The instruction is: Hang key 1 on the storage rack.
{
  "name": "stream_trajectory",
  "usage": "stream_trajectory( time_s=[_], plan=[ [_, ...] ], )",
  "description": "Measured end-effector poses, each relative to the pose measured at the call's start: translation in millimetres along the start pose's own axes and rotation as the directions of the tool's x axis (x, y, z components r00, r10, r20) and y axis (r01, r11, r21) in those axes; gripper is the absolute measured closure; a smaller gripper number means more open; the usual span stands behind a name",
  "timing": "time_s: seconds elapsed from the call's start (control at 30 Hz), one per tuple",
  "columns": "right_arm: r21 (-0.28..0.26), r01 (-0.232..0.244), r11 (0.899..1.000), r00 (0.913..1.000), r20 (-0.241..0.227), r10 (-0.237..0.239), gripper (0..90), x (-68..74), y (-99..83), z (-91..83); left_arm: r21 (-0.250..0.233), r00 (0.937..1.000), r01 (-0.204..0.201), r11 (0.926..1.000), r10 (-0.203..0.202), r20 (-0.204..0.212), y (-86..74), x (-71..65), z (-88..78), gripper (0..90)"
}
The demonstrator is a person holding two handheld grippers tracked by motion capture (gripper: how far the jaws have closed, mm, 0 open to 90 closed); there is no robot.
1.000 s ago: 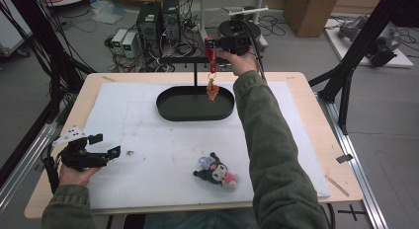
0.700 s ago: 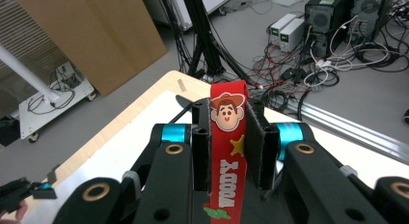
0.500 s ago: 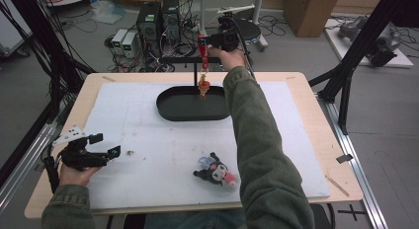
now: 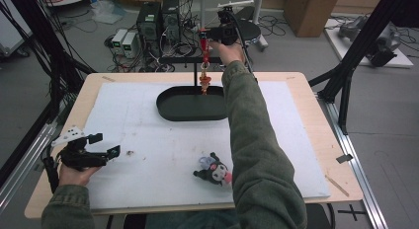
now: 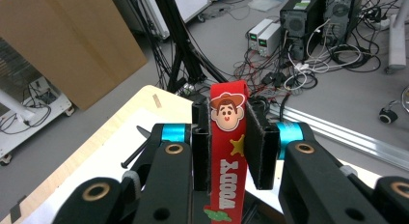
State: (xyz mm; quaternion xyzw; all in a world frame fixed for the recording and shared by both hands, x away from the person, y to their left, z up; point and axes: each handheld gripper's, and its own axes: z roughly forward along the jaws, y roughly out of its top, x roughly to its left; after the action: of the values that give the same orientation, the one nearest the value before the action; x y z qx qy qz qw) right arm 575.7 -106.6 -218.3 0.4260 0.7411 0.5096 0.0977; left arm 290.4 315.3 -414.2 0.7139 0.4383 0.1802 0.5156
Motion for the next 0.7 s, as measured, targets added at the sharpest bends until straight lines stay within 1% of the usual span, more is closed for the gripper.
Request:
stream_trajectory(
  time_s=[0.23, 0.27, 0.37, 0.4, 0.43, 0.47, 0.5, 0.53, 0.57, 0.6, 0.63, 0.67, 0.7],
  plan=[
    [-0.012, -0.019, 1.0, 0.9998, -0.002, 0.019, 75.4, -3.0, -5.2, 9.6, -0.003, 1.0, 0.004, 1.0, -0.004, -0.004, 0.1, 0.6, 0.4, 4.2],
    [-0.028, -0.025, 0.999, 0.9997, -0.005, 0.025, 75.4, -3.2, -6.7, 10.7, -0.002, 1.0, 0.004, 1.0, -0.004, -0.004, 0.1, 0.6, 0.4, 4.2],
    [-0.041, -0.015, 0.999, 0.9999, 0.0, 0.015, 74.6, -2.9, -7.6, 12.6, 0.001, 1.0, 0.001, 1.0, -0.001, -0.003, 0.1, 0.4, 0.2, 4.2],
    [-0.041, -0.002, 0.999, 1.0, -0.005, 0.002, 72.3, -3.1, -7.7, 12.9, 0.002, 1.0, -0.001, 1.0, 0.001, -0.004, 0.1, 0.6, 0.1, 4.2],
    [-0.041, -0.003, 0.999, 0.9998, -0.018, 0.002, 67.1, -3.3, -7.6, 12.6, -0.001, 1.0, 0.002, 1.0, -0.002, -0.005, 0.0, 0.6, 0.3, 4.2],
    [-0.041, -0.004, 0.999, 0.9997, -0.026, 0.003, 55.7, -3.3, -7.6, 12.2, -0.001, 1.0, 0.003, 1.0, -0.003, -0.005, 0.0, 0.7, 0.4, 4.2],
    [-0.031, -0.005, 1.0, 0.9991, -0.043, 0.003, 43.8, -3.3, -7.8, 11.6, -0.002, 1.0, 0.001, 1.0, -0.002, -0.005, 0.0, 0.7, 0.7, 4.2],
    [-0.021, -0.002, 1.0, 0.9988, -0.049, 0.001, 35.5, -2.9, -8.5, 11.7, 0.0, 1.0, 0.004, 1.0, -0.004, -0.004, -0.1, 0.4, 0.6, 4.2],
    [-0.009, 0.001, 1.0, 0.9989, -0.047, -0.002, 30.7, -2.3, -9.1, 11.9, 0.004, 1.0, -0.001, 1.0, 0.001, -0.004, -0.2, -0.1, 0.4, 4.2],
    [0.007, 0.018, 1.0, 0.9995, -0.025, -0.018, 23.4, -0.4, -10.3, 11.5, 0.006, 1.0, -0.003, 1.0, 0.003, -0.005, -0.2, -0.8, 0.2, 4.2],
    [0.007, 0.031, 0.999, 0.9995, -0.003, -0.031, 17.2, 0.8, -11.6, 11.3, 0.006, 1.0, -0.006, 1.0, 0.007, -0.006, -0.2, -1.3, 0.2, 4.2],
    [0.009, 0.03, 1.0, 0.9995, 0.005, -0.03, 11.5, 1.3, -12.6, 11.0, 0.009, 1.0, -0.008, 0.9999, 0.008, -0.005, -0.2, -2.1, -0.1, 4.2],
    [0.015, 0.026, 1.0, 0.9995, 0.014, -0.026, 8.9, 0.9, -14.1, 10.7, 0.01, 1.0, -0.008, 0.9999, 0.008, -0.005, -0.2, -2.4, 0.0, 4.2]
  ],
)
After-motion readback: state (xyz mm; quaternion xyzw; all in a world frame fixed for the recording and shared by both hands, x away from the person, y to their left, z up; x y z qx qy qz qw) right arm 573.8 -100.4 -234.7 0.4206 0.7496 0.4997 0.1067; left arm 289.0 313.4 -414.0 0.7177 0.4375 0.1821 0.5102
